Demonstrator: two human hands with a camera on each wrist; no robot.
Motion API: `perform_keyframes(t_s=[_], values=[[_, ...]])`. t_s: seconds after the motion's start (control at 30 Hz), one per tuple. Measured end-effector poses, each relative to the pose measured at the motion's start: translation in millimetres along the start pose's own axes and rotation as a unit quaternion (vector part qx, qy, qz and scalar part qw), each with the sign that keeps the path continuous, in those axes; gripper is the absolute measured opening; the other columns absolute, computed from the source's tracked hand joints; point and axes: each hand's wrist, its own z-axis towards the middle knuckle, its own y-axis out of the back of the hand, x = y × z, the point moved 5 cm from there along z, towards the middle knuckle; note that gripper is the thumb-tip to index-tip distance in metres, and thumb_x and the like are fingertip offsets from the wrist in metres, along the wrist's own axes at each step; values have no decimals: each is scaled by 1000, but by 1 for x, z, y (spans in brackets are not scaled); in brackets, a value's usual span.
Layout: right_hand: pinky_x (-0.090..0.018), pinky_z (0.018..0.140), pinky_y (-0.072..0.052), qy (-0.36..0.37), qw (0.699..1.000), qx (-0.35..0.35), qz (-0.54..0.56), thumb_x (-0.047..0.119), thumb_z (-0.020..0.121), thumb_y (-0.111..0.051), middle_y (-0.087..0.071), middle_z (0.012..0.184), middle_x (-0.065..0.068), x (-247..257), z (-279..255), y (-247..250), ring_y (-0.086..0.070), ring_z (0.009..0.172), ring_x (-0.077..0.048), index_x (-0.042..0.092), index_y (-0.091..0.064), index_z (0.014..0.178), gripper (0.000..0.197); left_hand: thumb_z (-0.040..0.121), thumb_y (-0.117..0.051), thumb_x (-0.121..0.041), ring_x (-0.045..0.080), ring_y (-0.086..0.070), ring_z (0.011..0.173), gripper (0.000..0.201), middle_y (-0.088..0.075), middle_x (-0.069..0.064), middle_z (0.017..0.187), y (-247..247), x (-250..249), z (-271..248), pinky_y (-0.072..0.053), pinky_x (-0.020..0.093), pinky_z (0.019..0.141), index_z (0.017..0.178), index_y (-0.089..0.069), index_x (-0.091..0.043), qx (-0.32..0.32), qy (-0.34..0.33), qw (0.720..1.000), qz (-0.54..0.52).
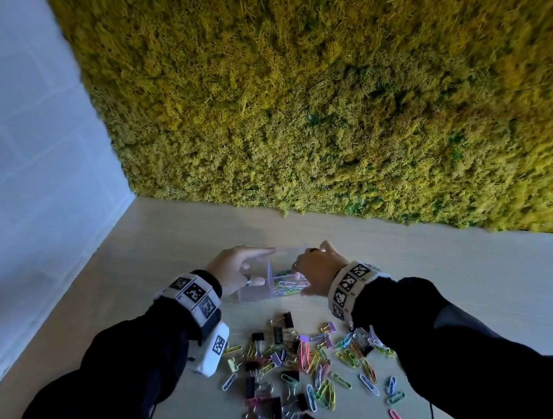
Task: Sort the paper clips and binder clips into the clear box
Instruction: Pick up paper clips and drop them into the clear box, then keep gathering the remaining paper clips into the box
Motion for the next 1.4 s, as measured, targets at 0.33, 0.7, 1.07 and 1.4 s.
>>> perform_keyframes(t_s=[0.33, 0.7, 1.07, 1.4], values=[[-39, 90, -25, 22, 984, -12, 179, 8, 82, -49, -61, 119, 6, 7, 5, 0, -50, 112, -18, 35, -38, 126, 54, 79, -68, -21, 23, -52, 113, 63, -46, 1, 139, 3, 1, -1, -45, 37, 91, 131, -40, -42, 4, -1, 1000, -12], [-40, 98, -32, 24, 998, -31, 39, 16, 86, -50, -57, 120, -8, -6, -9, 0, -48, 116, -22, 24, -51, 122, 38, 79, -68, -16, 21, -53, 112, 65, -53, -4, 131, 4, 3, 0, -46, 38, 95, 131, -39, -42, 1, -1, 1000, -18], [-41, 96, -44, 82, 918, -261, 286, 26, 90, -42, -66, 109, 0, 21, -62, 7, -57, 104, -19, 17, -66, 104, 28, 82, -61, -7, 18, -39, 122, 55, -45, 1, 131, 29, -5, -45, -32, 26, 97, 133, -42, -19, -80, -49, 993, 76], [-41, 92, -44, 119, 985, -66, 109, 18, 94, -42, -51, 123, -9, 94, -23, -31, -55, 109, -29, 18, -54, 122, 30, 78, -66, -14, 14, -42, 88, 35, -47, 2, 100, -37, 48, -99, -33, 23, 77, 112, -59, -14, 22, 42, 989, 140]])
